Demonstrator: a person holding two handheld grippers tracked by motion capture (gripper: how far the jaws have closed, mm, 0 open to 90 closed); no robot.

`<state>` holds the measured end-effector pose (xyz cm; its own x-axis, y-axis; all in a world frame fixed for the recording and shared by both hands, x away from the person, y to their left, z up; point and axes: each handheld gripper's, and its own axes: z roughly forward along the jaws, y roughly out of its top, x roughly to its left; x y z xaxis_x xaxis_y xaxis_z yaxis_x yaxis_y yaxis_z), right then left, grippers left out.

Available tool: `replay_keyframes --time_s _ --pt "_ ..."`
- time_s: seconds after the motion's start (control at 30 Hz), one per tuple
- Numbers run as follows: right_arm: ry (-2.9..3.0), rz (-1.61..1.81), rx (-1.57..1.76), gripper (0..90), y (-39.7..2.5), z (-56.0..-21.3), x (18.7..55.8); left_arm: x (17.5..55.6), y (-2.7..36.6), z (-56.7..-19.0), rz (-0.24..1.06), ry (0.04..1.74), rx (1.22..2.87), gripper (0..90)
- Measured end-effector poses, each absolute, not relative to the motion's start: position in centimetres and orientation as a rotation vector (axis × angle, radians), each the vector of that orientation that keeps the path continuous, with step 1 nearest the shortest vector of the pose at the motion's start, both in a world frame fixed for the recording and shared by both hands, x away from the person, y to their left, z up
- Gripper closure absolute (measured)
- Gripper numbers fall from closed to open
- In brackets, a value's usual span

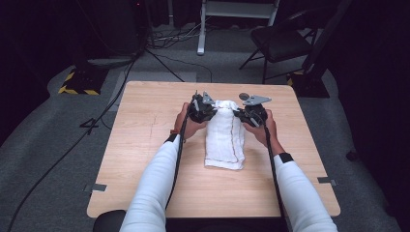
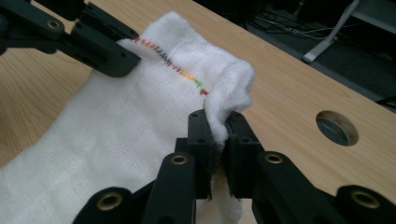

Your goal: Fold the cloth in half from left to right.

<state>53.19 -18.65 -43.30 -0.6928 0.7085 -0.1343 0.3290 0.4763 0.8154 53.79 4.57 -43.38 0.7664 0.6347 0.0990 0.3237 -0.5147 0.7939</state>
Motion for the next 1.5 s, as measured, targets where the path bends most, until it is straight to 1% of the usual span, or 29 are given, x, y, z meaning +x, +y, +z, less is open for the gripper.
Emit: replay_keyframes --time_s 0.17,0.33,0.97,1.17,1.23,1.5 --pt "2.266 1.126 0.842 82.5 -19.0 -42.8 52.9 53.3 4.3 -42.8 0.521 0.675 2.177 79.8" --pt "2.274 1.152 0.814 82.5 -19.0 -42.6 52.3 53.0 4.7 -43.1 0.522 0.682 2.189 79.7" --pt "2.364 1.272 0.647 82.6 -20.2 -43.5 48.2 48.6 6.3 -44.0 0.436 0.535 2.174 77.6" --pt "2.402 1.303 0.599 82.5 -20.7 -43.5 47.1 47.4 6.5 -44.2 0.424 0.487 2.202 76.9" --pt "2.412 1.299 0.585 82.5 -20.7 -43.6 46.8 47.0 6.5 -44.5 0.432 0.469 2.225 74.7" --pt "2.483 1.298 0.514 82.3 -20.8 -44.5 45.4 45.8 7.0 -45.3 0.390 0.430 2.243 73.8"
